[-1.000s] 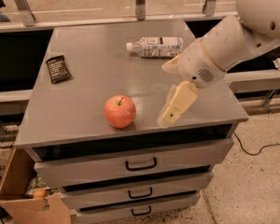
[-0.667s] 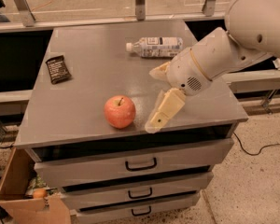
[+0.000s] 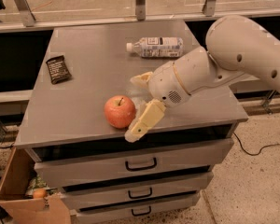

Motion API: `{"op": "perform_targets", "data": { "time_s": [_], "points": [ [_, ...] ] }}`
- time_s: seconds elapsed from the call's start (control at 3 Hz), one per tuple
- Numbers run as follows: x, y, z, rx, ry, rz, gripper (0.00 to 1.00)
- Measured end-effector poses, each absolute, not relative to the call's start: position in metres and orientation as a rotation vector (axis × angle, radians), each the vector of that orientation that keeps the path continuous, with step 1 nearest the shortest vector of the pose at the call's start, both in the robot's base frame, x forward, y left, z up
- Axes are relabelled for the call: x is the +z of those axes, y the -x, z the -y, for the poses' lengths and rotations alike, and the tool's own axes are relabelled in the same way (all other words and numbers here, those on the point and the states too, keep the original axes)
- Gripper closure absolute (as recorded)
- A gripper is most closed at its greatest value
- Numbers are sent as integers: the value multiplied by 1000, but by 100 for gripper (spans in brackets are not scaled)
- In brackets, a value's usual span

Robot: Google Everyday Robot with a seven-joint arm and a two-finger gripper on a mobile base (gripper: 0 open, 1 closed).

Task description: Pick apple

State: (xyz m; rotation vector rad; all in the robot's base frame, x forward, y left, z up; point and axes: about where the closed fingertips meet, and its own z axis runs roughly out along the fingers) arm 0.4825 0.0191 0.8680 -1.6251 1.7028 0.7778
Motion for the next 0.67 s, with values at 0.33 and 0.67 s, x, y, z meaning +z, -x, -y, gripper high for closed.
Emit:
{"op": "perform_targets", "data": {
  "time_s": [0.33,0.67],
  "points": [
    [860,-478,-34,826,1601,-1672,0],
    [853,-472,-46,871,1576,-1650,17]
  ]
}}
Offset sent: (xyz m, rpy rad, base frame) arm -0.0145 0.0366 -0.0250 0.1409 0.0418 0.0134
